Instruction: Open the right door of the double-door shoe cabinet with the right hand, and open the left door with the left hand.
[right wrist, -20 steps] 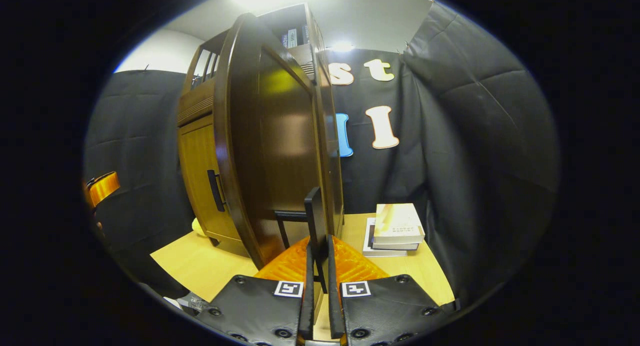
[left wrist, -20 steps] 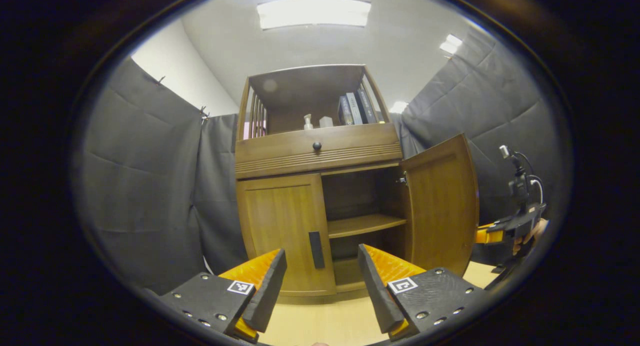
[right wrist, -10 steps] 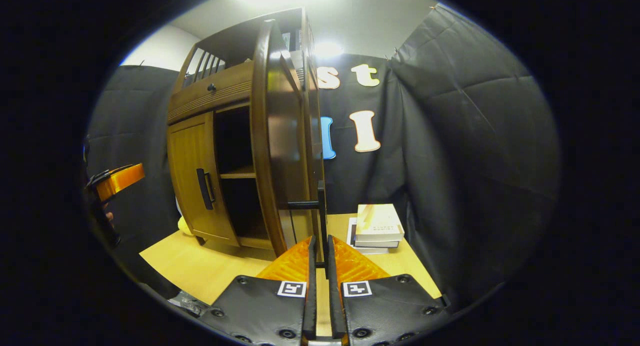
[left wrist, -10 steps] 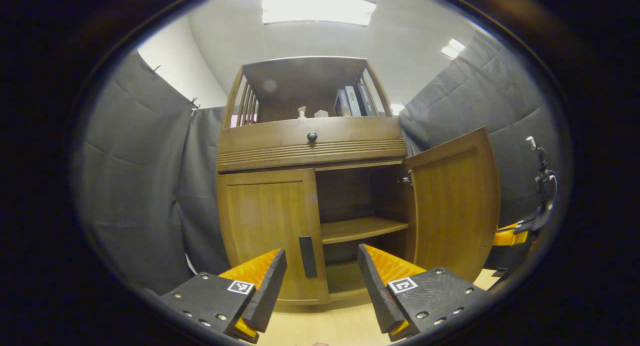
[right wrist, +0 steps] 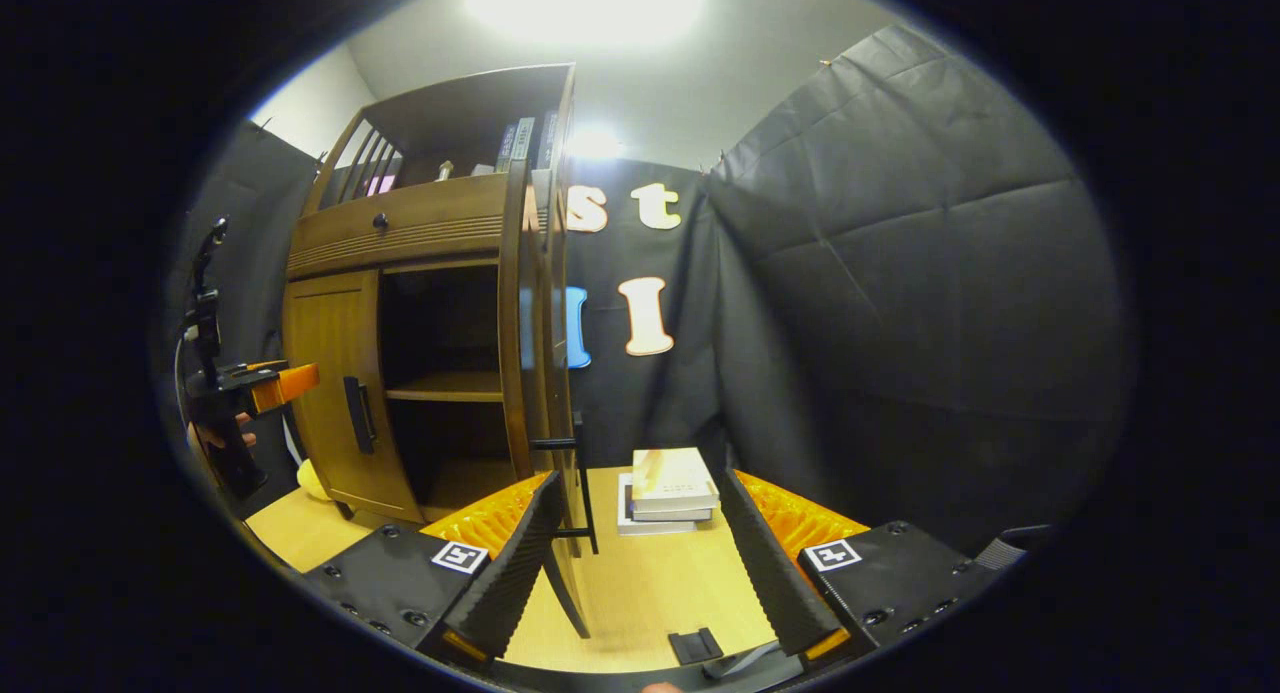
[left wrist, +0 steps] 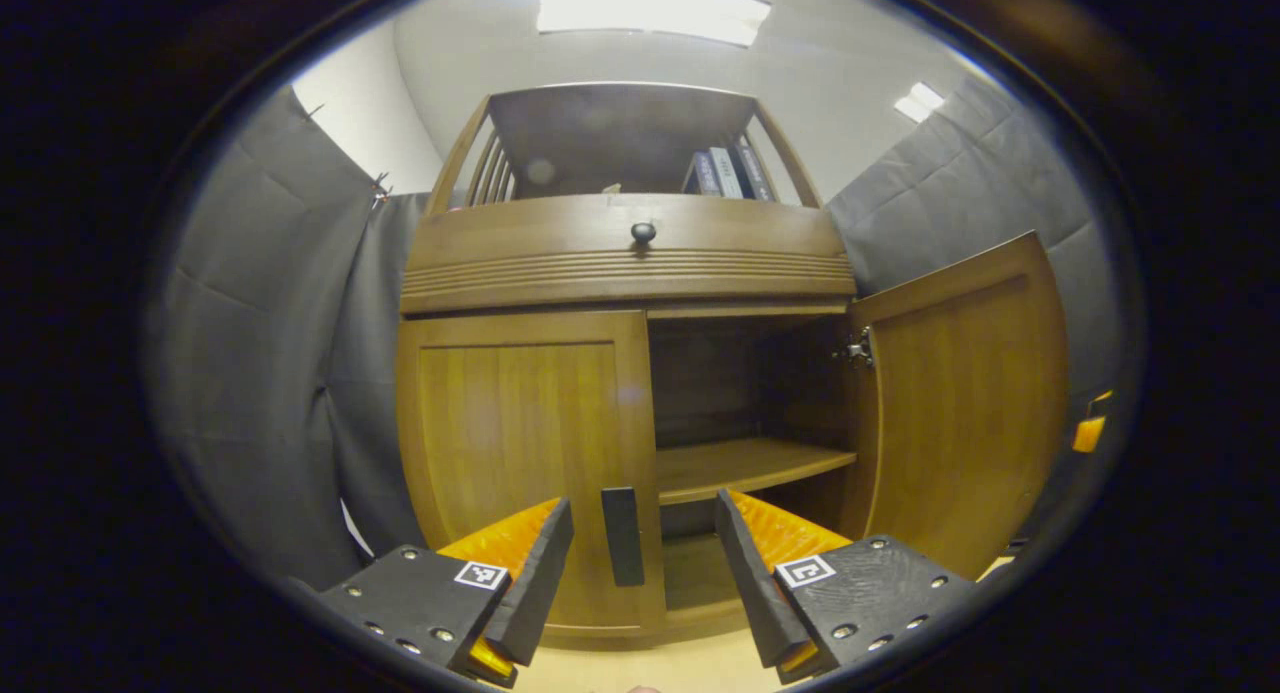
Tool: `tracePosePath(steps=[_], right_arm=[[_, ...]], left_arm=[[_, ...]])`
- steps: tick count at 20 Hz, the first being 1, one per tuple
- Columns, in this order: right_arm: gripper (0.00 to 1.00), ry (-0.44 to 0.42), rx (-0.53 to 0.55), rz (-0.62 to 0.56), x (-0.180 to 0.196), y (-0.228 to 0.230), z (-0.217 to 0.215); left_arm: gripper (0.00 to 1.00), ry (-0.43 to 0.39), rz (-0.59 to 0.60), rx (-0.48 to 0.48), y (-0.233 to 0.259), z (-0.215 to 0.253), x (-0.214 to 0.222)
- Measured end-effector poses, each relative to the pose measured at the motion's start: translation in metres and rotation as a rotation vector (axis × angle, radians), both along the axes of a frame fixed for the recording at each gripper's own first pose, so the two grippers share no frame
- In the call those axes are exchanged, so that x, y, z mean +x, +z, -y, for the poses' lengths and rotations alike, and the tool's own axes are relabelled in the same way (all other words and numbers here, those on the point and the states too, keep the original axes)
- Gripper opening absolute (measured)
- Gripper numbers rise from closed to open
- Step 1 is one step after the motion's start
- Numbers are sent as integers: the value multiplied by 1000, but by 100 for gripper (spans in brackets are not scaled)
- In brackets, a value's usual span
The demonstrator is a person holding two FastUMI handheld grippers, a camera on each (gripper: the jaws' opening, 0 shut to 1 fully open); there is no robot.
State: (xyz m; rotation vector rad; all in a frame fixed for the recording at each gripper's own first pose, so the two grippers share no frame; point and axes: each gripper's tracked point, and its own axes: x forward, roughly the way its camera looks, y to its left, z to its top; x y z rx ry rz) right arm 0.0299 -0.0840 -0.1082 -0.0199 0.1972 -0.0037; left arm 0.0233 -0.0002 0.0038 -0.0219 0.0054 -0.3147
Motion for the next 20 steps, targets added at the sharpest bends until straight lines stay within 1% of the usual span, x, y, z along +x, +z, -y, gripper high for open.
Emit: tracePosePath(steps=[1,2,3,4,5,9,13,14,16,18,19,20], right_arm=[[100,-15,-15,6,-3,3,2],[94,-28,-26,11,-7,8,4],[99,-43,-34,18,-11,12,5],[99,-56,-40,24,-13,17,6],[94,-66,-42,29,-15,20,6],[95,-103,-52,24,-17,21,6],[95,-126,-66,9,-21,19,4],[95,-129,-70,6,-22,20,4],[95,-134,-73,4,-23,20,2],[95,-139,-77,4,-25,21,1],[95,-138,-77,4,-25,21,0],[95,-138,-77,4,-26,21,-2]], left_arm=[[83,2,-3,4,-2,0,2],[83,6,-10,8,-4,-1,3],[83,8,-18,11,-6,-2,4],[83,10,-25,12,-8,-3,5],[83,14,-33,11,-11,-3,6],[80,24,-45,11,-17,-4,10],[82,29,-68,45,-30,-8,12],[83,26,-83,44,-33,-8,12],[82,20,-103,34,-34,-7,10],[84,16,-106,38,-37,-5,11],[82,14,-109,41,-39,-5,11],[84,9,-118,40,-40,-4,13]])
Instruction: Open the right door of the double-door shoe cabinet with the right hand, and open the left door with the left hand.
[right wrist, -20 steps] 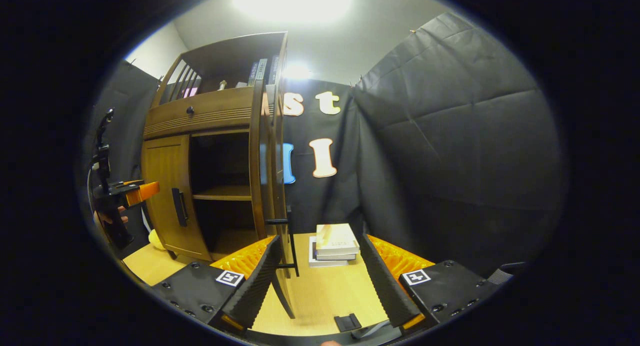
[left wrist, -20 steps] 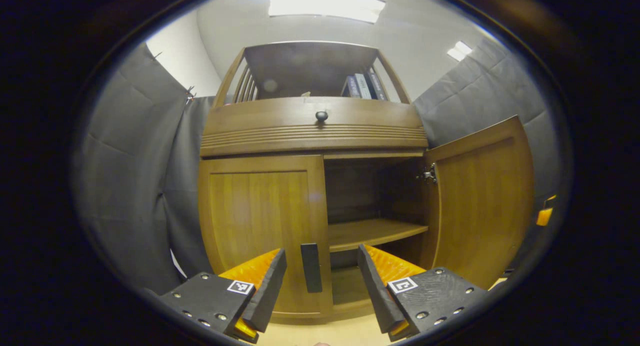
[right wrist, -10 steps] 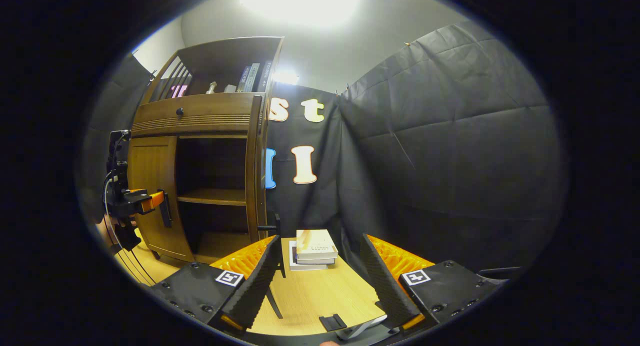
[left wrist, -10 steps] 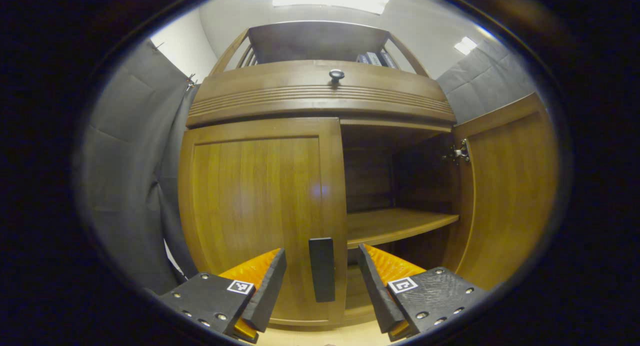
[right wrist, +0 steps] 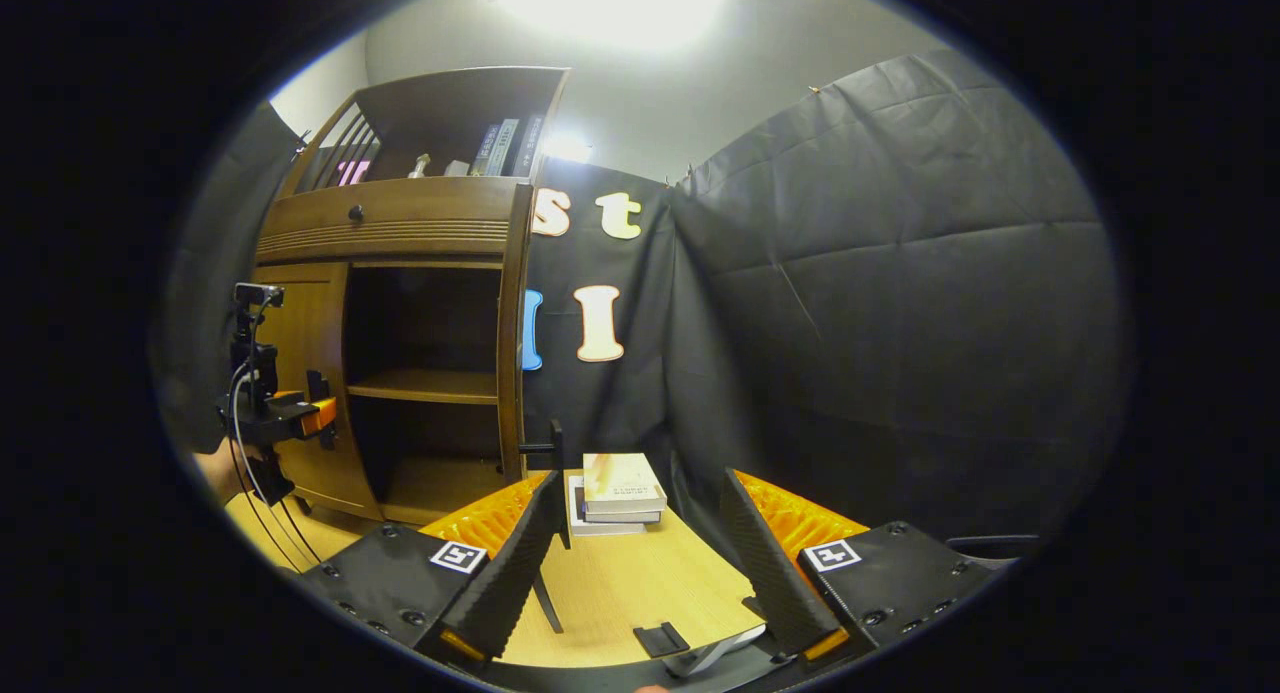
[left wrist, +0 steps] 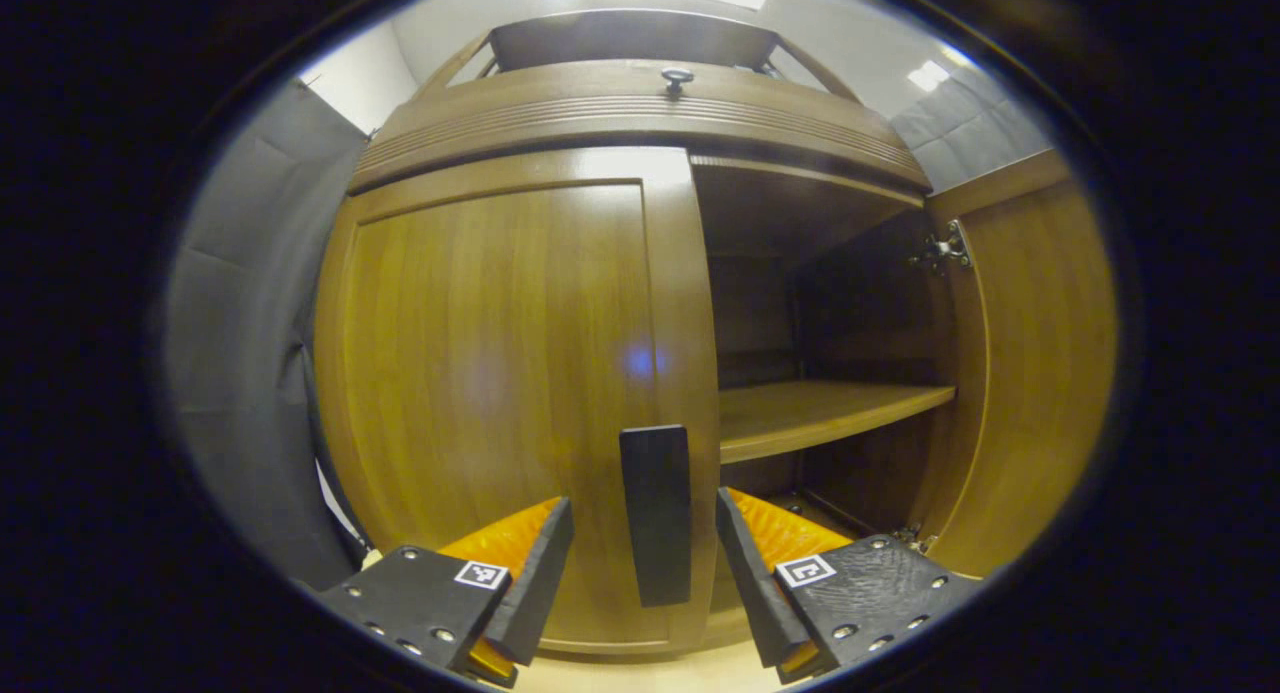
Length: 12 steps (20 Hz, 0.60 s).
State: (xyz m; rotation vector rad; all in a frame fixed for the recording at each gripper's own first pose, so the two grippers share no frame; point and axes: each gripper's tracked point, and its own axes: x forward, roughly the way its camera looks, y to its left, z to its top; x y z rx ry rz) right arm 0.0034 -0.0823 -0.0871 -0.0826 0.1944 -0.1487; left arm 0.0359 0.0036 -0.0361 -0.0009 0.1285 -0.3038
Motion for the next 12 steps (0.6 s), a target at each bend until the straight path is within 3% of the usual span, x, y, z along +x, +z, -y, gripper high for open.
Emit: tracePosePath(steps=[2,4,6,7,9,10,12], right_arm=[[96,1,-4,-5,-2,-2,-2],[96,4,-5,-9,-4,-3,-3],[99,6,0,-9,-5,-4,-2],[96,7,2,-7,-6,-3,-1],[99,3,6,-3,-7,-3,3],[96,2,10,-1,-8,-2,5],[96,4,23,-1,-9,-2,9]], left_arm=[[81,21,-4,-6,3,-3,1],[53,30,-7,-15,-2,2,10],[53,29,-12,-12,-7,1,9],[53,8,-14,-29,-6,6,8],[24,12,-24,-16,-8,7,6],[29,19,-31,-20,-10,7,7],[25,28,-69,-25,-9,7,2]])
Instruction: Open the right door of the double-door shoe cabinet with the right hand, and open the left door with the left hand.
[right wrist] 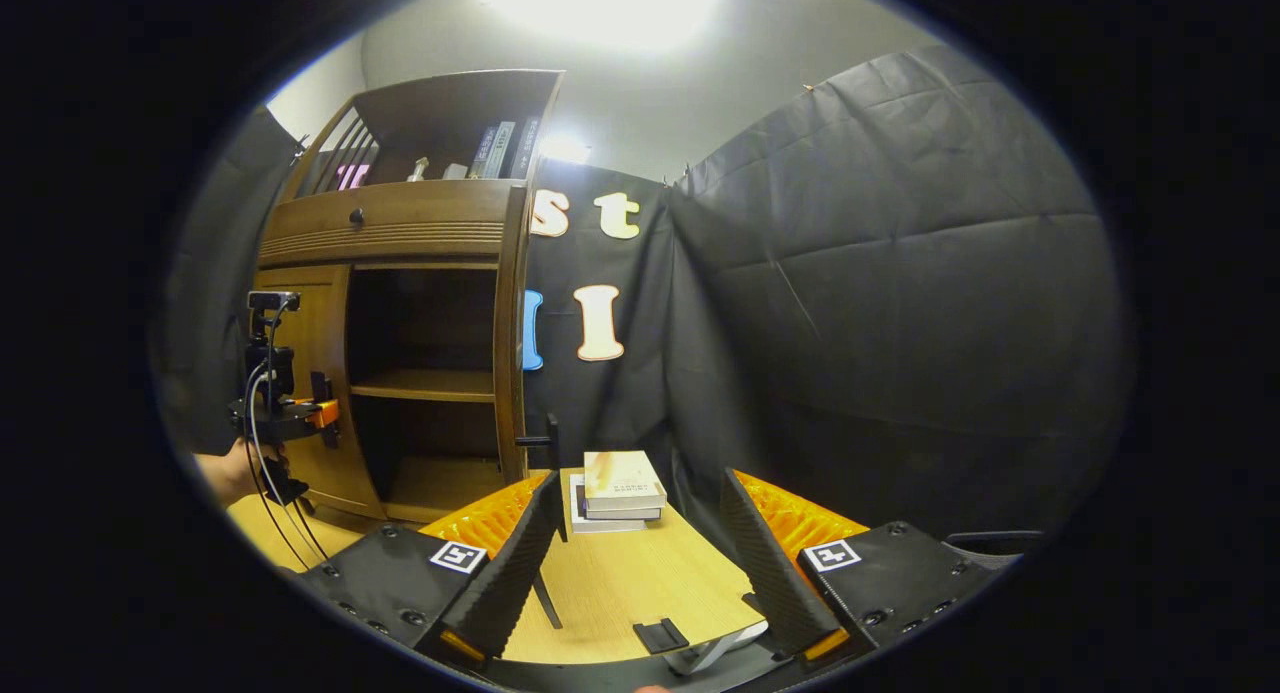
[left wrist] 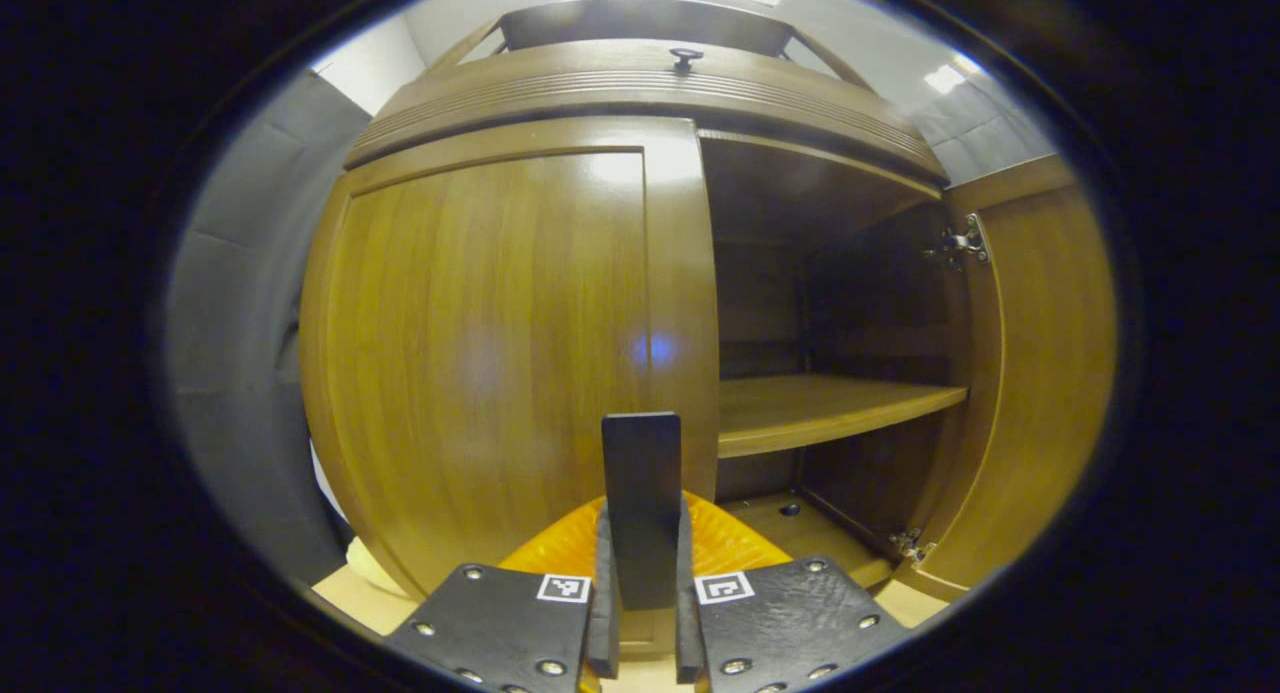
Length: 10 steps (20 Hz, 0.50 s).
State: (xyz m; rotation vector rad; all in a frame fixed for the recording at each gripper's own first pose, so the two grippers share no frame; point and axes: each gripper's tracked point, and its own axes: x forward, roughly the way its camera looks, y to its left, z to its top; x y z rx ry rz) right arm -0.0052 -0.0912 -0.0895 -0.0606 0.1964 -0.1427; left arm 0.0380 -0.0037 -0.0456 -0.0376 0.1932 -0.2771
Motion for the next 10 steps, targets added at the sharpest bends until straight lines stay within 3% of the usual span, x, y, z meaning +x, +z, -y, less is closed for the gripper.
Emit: tracePosePath(steps=[1,2,5,10], right_arm=[[96,-2,4,2,0,0,2],[96,1,9,5,0,1,4],[99,19,15,7,2,-1,7],[96,85,37,7,11,-2,3]], left_arm=[[17,4,-8,9,-1,-2,2],[22,7,-16,10,-1,-3,-1],[22,13,-9,-2,6,-8,-12],[22,40,-12,-10,8,-27,-48]])
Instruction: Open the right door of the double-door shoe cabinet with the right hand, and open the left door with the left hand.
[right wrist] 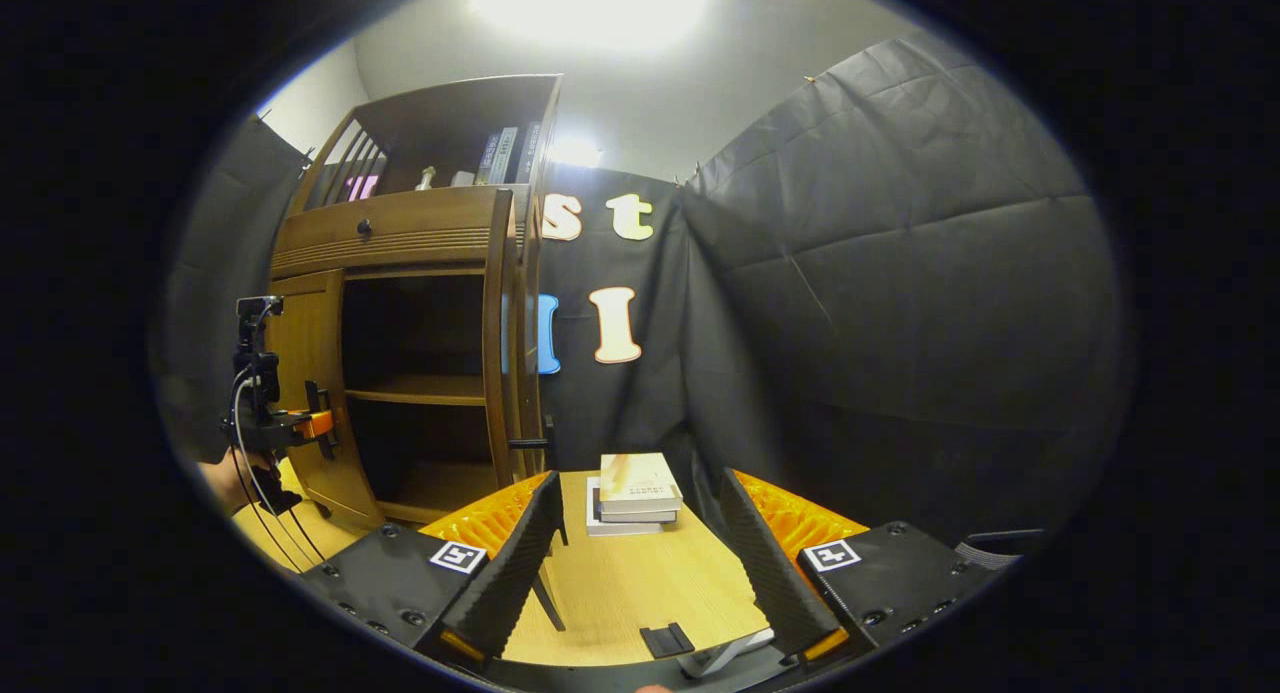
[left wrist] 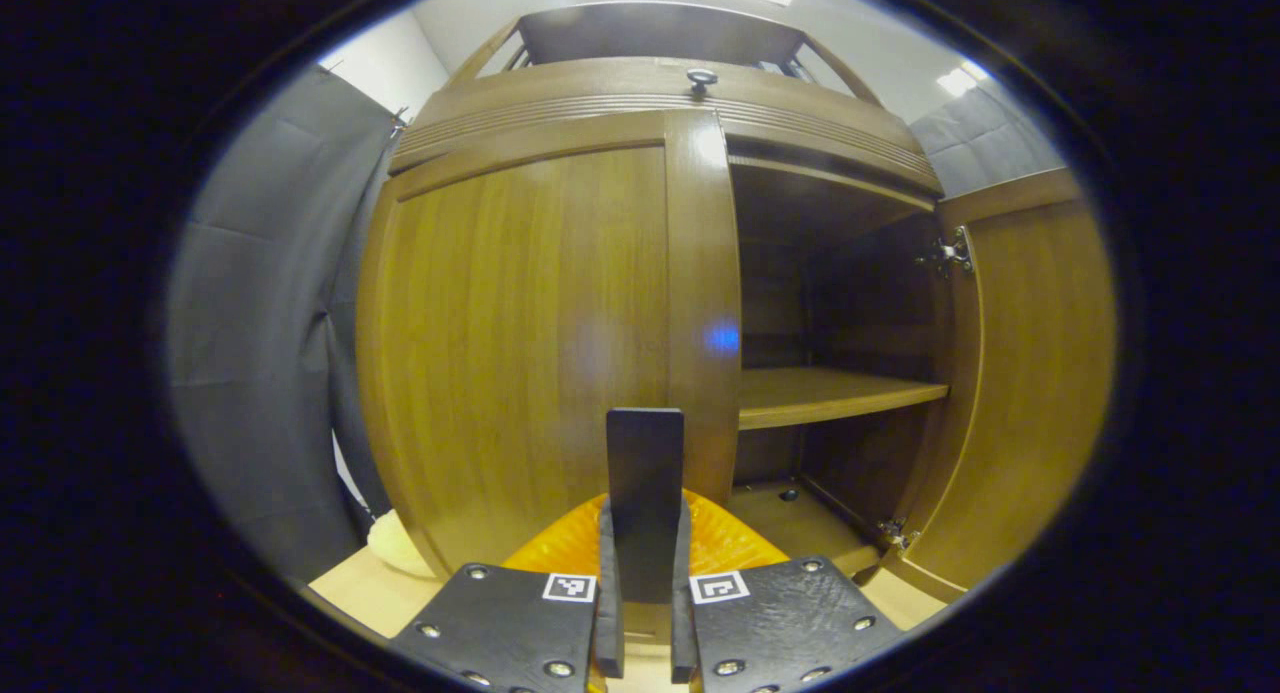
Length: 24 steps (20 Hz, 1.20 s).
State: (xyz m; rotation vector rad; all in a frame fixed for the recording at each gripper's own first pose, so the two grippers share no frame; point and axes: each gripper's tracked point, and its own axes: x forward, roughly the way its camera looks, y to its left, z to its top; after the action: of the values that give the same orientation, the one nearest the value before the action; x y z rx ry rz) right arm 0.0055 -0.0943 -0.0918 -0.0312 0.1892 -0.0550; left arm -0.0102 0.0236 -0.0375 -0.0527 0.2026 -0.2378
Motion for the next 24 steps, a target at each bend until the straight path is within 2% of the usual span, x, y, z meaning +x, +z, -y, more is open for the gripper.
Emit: tracePosePath(steps=[1,2,3,6,7,8,9,13,14,15,17,18,23,24], right_arm=[[99,14,3,0,1,-2,0],[96,30,5,0,2,-2,-1],[99,48,8,0,5,-3,-4],[99,97,18,-5,6,-7,-7],[96,111,24,-7,7,-9,-7],[99,129,32,-9,8,-9,-9],[96,145,37,-11,7,-11,-12],[99,213,46,-12,8,-14,-23],[99,223,49,-14,10,-14,-27],[99,235,57,-18,10,-17,-32],[99,263,73,-20,7,-18,-47],[99,275,70,-20,7,-18,-53],[98,304,71,-12,1,-14,-91],[94,309,72,-12,-3,-13,-100]], left_arm=[[22,6,-1,1,0,-6,-9],[22,13,-2,3,1,-10,-16],[22,20,-2,5,3,-15,-22],[22,58,-3,12,5,-32,-43],[22,71,-4,17,6,-37,-50],[22,84,-5,20,5,-45,-56],[21,96,-6,24,6,-49,-62],[21,149,-4,37,8,-80,-85],[17,162,-1,43,9,-85,-90],[16,171,1,49,10,-91,-93],[21,182,4,54,11,-107,-101],[16,182,5,54,13,-115,-104],[19,189,4,60,13,-152,-116],[20,191,-1,66,12,-159,-117]])
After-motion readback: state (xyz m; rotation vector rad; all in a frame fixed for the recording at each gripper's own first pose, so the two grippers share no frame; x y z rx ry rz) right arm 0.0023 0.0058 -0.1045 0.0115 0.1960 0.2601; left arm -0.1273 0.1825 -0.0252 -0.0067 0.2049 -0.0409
